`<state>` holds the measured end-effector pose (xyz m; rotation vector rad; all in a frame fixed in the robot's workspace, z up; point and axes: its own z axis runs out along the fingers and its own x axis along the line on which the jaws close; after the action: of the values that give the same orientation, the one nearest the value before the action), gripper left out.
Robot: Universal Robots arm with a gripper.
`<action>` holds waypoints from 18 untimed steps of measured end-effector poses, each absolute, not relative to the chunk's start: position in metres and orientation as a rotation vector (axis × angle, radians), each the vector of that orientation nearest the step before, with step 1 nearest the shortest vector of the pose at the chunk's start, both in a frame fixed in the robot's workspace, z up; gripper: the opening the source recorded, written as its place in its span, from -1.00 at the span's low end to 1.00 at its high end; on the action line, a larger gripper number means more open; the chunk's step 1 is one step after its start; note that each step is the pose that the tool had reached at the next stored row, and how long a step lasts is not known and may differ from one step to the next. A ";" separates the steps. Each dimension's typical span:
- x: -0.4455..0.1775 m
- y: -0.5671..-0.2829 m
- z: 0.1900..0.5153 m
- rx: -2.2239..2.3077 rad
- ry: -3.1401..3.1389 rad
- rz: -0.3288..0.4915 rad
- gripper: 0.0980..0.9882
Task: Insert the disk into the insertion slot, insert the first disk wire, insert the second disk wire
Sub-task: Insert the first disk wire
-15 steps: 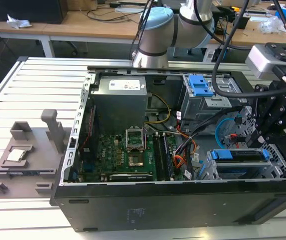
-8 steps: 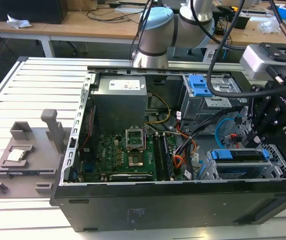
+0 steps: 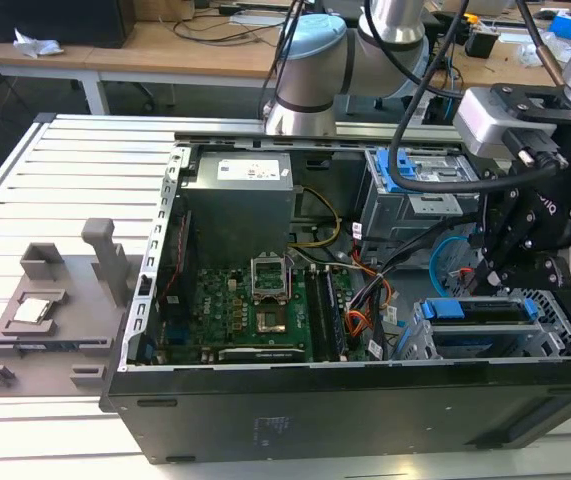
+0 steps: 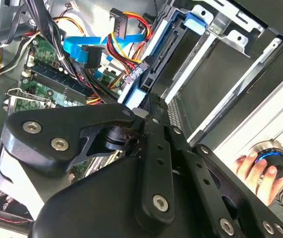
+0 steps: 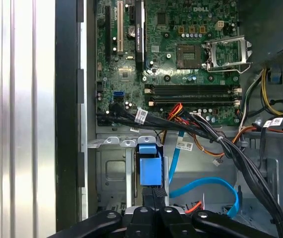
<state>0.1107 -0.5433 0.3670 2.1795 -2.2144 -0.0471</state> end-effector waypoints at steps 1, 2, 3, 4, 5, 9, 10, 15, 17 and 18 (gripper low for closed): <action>0.111 -0.543 0.367 2.179 -2.215 -0.047 -0.69; 0.111 -0.543 0.367 2.179 -2.214 -0.047 -0.41; 0.111 -0.543 0.367 2.179 -2.215 -0.047 -0.41; 0.111 -0.542 0.367 2.179 -2.215 -0.047 -0.41; 0.111 -0.538 0.367 2.180 -2.215 -0.047 -0.41; 0.116 -0.522 0.361 2.179 -2.216 -0.054 -0.41; 0.119 -0.522 0.360 2.178 -2.216 -0.055 -0.41; 0.123 -0.521 0.359 2.175 -2.217 -0.056 -0.41; 0.123 -0.521 0.359 2.175 -2.218 -0.056 -0.59; 0.123 -0.521 0.359 2.175 -2.218 -0.056 -0.74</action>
<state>0.1227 -0.5214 0.3587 2.1751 -2.2177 -0.0559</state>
